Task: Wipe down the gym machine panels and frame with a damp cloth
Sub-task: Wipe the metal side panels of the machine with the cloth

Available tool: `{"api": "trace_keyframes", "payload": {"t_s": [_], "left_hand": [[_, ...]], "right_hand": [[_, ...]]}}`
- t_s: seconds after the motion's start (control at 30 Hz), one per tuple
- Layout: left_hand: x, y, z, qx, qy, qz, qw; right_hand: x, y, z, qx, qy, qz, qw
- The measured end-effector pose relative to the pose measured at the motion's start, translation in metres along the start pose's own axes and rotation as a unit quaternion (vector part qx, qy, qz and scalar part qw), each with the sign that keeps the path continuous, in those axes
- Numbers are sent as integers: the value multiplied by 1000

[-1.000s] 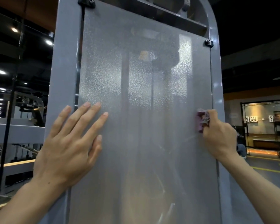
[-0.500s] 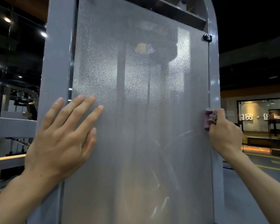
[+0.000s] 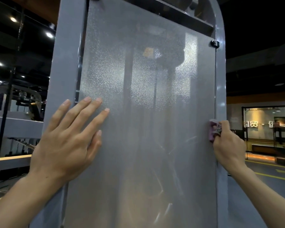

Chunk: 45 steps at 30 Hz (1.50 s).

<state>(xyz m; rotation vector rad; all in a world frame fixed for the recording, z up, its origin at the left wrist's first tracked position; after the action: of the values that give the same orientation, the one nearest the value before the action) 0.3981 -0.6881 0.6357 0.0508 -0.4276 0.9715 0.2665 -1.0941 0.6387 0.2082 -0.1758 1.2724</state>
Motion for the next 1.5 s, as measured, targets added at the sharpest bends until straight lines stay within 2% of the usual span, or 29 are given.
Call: {"api": "trace_keyframes", "payload": {"t_s": [0.17, 0.27, 0.37, 0.47, 0.57, 0.67, 0.77, 0.87, 0.97, 1.03, 1.17, 1.23, 1.33, 1.4, 1.5], "left_hand": [[0, 0, 0, -1, 1, -7, 1000], [0, 0, 0, -5, 7, -8, 1000], [0, -1, -1, -9, 5, -8, 1000], [0, -1, -1, -8, 6, -10, 1000], [0, 0, 0, -8, 7, -11, 1000], [0, 0, 0, -7, 8, -13, 1000], [1, 0, 0, -1, 12, -16, 1000], [1, 0, -1, 1, 7, -15, 1000], [1, 1, -1, 0, 12, -21, 1000], [1, 2, -1, -1, 18, -23, 1000], [1, 2, -1, -5, 24, -22, 999], [2, 1, -1, -6, 25, -22, 999], [2, 2, -2, -10, 28, -23, 999], [2, 3, -2, -13, 31, -25, 999], [3, 4, -1, -22, 37, -26, 999]], "right_hand": [[17, -3, 0, -4, 40, -2, 999], [1, 0, -3, -13, -12, -5, 1000], [24, -3, -10, -22, -40, 32, 998], [61, -5, -19, -25, 33, 79, 996], [58, -4, -21, -42, 80, 48, 995], [33, -4, -18, -36, -8, 25, 999], [47, -6, -23, -28, -51, 60, 997], [92, -9, -32, -37, 12, 101, 994], [103, -9, -34, -60, 74, 80, 992], [85, -6, -32, -56, 69, 59, 994], [73, -2, -32, -37, -8, 82, 996], [103, -1, -36, -58, 10, 100, 993], [159, -1, -46, -89, 101, 123, 983], [172, -4, -50, -87, 151, 100, 979], [144, -4, -46, -82, 118, 67, 987]]}}
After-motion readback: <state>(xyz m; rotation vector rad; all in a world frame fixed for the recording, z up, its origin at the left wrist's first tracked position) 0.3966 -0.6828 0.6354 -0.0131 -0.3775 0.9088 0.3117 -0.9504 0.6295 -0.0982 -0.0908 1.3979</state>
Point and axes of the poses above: each hand's wrist, its own z-axis towards the middle knuckle, its own y-axis out of the back of the hand, x = y × z, the point moved 2 cm from there along z, towards the middle knuckle, and after that the axes turned 5 degrees about -x, right-handed, at the moved point
